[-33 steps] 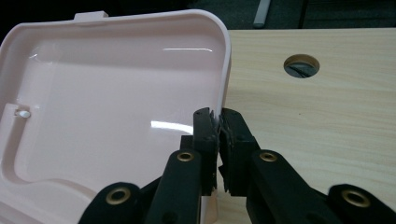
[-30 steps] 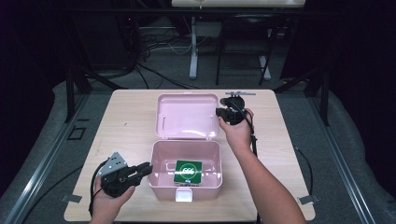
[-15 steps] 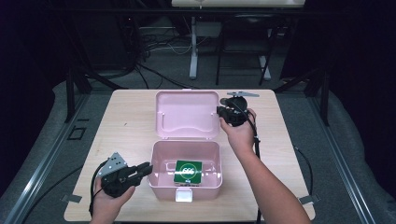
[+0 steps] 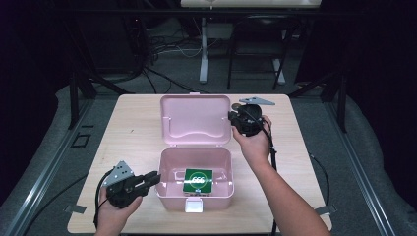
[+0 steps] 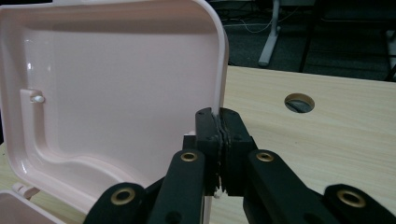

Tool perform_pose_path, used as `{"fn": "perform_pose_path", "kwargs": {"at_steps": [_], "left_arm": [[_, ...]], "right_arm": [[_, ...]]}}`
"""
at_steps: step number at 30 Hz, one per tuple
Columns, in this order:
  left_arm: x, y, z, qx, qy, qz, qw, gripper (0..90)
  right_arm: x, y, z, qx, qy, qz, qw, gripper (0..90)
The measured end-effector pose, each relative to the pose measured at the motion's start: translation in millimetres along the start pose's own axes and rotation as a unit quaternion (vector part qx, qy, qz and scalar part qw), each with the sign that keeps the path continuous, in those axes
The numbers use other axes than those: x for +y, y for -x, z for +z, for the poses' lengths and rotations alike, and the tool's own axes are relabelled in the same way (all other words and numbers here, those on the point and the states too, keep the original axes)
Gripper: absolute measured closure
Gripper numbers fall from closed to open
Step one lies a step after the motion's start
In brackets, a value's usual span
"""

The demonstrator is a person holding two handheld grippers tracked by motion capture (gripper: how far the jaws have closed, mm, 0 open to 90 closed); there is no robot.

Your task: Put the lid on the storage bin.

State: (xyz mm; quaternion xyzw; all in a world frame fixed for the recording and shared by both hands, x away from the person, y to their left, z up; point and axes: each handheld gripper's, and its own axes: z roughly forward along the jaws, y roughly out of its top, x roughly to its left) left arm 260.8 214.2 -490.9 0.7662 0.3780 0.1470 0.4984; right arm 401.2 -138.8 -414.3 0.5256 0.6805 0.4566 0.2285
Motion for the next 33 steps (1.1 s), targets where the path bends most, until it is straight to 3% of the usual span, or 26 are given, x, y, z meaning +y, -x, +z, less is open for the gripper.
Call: {"fn": "perform_pose_path", "kwargs": {"at_steps": [10,33], "left_arm": [[-0.3,1.0,0.2,0.003,0.001,-0.003,1.0,77.2],[-0.3,1.3,-0.5,0.004,-0.001,-0.002,1.0,77.1]], "right_arm": [[-5.9,-1.5,-12.7,0.01,0.022,-0.011,0.9997,87.9],[-14.0,-8.7,-33.1,0.016,0.044,-0.033,0.9983,87.8]]}}
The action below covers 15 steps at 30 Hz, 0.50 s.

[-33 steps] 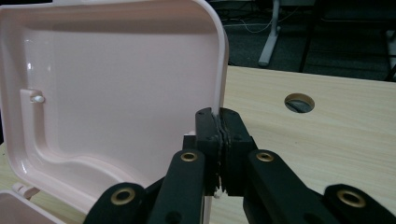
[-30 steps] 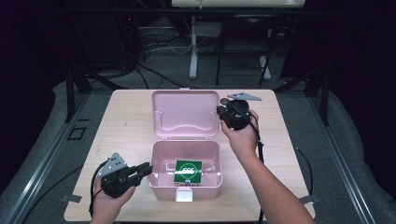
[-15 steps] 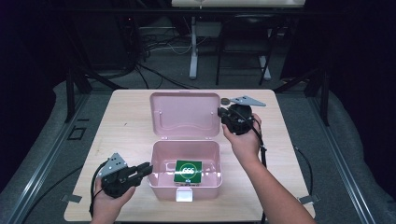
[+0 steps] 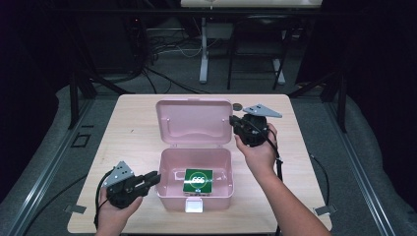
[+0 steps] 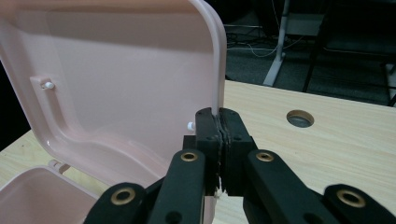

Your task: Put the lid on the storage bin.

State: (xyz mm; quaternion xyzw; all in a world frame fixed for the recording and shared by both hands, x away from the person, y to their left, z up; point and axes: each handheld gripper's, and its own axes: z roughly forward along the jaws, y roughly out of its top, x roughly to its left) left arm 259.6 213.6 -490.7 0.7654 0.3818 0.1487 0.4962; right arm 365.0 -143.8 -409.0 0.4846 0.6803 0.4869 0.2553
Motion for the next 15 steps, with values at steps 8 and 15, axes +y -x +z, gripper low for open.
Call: {"fn": "perform_pose_path", "kwargs": {"at_steps": [8,15], "left_arm": [[0.7,-2.1,-1.4,-0.003,-0.003,-0.001,1.0,77.3],[3.8,-4.9,-2.7,0.004,0.003,-0.001,1.0,76.5]], "right_arm": [[-7.4,-0.3,-8.7,0.001,0.014,-0.005,0.9999,87.6],[-10.6,-1.1,-11.3,0.001,0.024,-0.011,0.9996,87.4]]}}
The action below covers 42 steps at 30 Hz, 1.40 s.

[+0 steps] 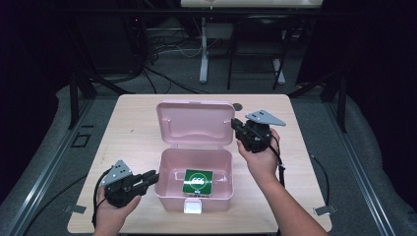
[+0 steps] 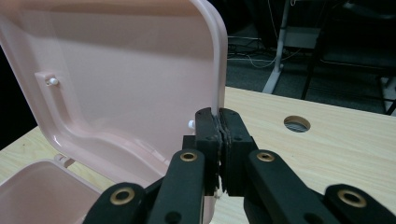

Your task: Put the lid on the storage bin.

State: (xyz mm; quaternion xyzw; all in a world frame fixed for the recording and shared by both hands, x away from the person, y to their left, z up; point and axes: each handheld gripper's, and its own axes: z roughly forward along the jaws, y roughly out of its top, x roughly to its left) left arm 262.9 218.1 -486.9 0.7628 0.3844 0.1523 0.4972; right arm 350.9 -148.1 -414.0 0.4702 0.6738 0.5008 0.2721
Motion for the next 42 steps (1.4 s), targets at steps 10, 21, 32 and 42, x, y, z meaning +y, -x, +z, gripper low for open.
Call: {"fn": "perform_pose_path", "kwargs": {"at_steps": [10,21,32,42], "left_arm": [[17.1,-6.1,4.3,0.01,0.0,0.013,0.9999,76.4],[54.6,-21.6,8.2,0.027,0.02,0.016,0.9993,75.7],[81.2,-33.4,18.1,0.038,0.026,0.015,0.9988,75.0],[96.0,-39.0,28.8,0.05,0.023,0.028,0.9981,75.5]], "right_arm": [[0.9,2.5,5.1,0.003,0.001,-0.003,1.0,87.6],[3.1,1.8,8.4,0.005,0.0,-0.007,1.0,87.7],[2.2,2.3,5.9,0.01,0.002,-0.01,0.9999,87.6],[2.0,2.4,5.1,0.012,0.003,-0.009,0.9999,87.5]]}}
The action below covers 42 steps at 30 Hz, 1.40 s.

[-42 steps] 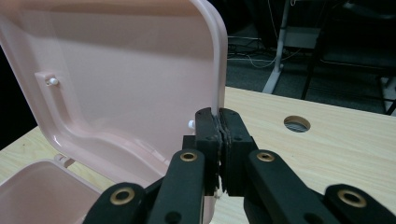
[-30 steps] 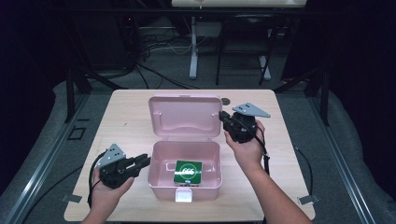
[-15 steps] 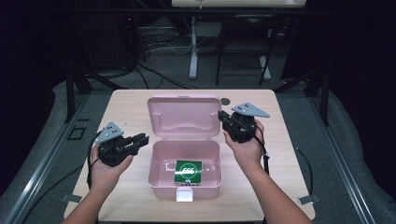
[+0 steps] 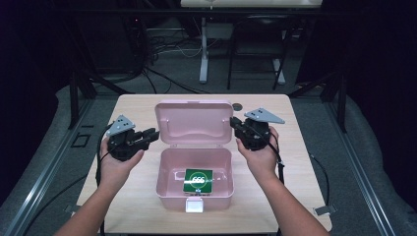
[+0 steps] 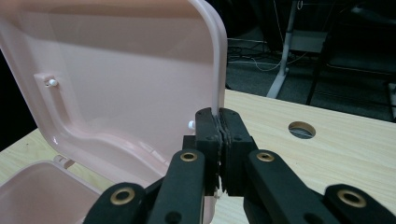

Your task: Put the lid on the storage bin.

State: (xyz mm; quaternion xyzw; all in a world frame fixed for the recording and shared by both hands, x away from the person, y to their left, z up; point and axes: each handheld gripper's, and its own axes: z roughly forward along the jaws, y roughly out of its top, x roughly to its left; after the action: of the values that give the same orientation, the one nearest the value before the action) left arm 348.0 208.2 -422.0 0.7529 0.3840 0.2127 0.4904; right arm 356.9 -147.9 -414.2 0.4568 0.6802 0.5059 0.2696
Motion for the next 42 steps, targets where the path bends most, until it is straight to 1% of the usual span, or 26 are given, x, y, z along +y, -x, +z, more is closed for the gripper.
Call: {"fn": "perform_pose_path", "kwargs": {"at_steps": [2,4,6,9,14,19,22,26,30,34,42], "left_arm": [[1.3,-1.7,1.6,0.003,0.004,-0.005,1.0,75.5],[2.2,-2.4,2.2,0.004,0.004,-0.005,1.0,75.4],[5.0,-1.9,4.6,0.005,0.009,-0.006,0.9999,75.2],[8.9,-1.3,7.3,0.007,0.01,-0.002,0.9999,75.1],[14.6,-2.8,10.1,0.012,0.016,-0.007,0.9998,75.0],[18.9,-4.6,12.4,0.012,0.018,-0.011,0.9997,75.1],[22.1,-4.3,13.1,0.012,0.019,-0.007,0.9997,75.5],[22.3,-5.1,12.9,0.009,0.02,-0.009,0.9997,76.6],[22.1,-4.0,11.7,0.011,0.019,-0.007,0.9997,77.2],[21.4,-3.2,10.0,0.012,0.022,-0.007,0.9997,78.0],[20.9,0.7,4.1,0.011,0.018,-0.001,0.9998,78.2]], "right_arm": [[-0.2,0.1,-0.2,0.0,0.0,0.0,1.0,87.6],[-0.4,0.1,-0.2,0.001,0.002,0.001,1.0,87.5],[-0.8,0.1,-0.7,0.002,0.003,0.001,1.0,87.5],[-0.8,0.3,-0.9,0.003,0.003,0.001,1.0,87.5],[-0.6,0.5,-1.3,0.005,0.001,0.0,1.0,87.4],[-1.1,0.3,-1.7,0.005,0.003,0.0,1.0,87.3],[-1.1,0.3,-2.2,0.006,0.003,0.0,1.0,87.3],[-1.3,0.6,-2.6,0.008,0.003,0.003,1.0,86.8],[-1.0,0.9,-2.9,0.014,0.005,0.008,0.9999,83.7],[-0.6,0.2,-4.7,0.018,0.008,0.007,0.9998,82.1],[-1.0,-2.6,-10.4,0.02,0.009,0.003,0.9997,81.2]]}}
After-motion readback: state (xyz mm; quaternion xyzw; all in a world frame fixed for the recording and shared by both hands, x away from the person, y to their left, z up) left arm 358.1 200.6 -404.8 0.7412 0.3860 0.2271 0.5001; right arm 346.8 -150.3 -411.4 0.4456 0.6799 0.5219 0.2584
